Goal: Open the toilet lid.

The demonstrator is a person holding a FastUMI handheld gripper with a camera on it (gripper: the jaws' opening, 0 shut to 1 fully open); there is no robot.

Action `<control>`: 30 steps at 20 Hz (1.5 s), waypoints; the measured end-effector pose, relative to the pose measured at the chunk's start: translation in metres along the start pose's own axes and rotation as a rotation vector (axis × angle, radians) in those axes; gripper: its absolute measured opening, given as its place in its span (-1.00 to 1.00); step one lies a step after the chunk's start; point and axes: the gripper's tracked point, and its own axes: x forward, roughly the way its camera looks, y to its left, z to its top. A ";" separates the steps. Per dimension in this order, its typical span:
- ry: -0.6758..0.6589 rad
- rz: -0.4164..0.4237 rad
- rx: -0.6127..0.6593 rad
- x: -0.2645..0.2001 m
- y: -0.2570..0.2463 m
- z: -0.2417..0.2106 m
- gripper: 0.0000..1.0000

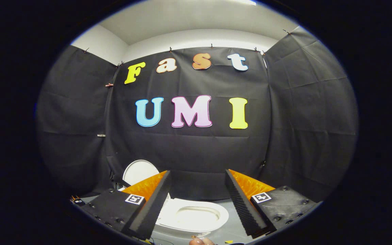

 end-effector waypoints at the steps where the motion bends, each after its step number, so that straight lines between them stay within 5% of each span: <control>1: -0.014 -0.006 0.002 -0.003 -0.007 0.007 0.97; 30: -0.034 -0.014 0.038 -0.012 -0.036 0.024 0.97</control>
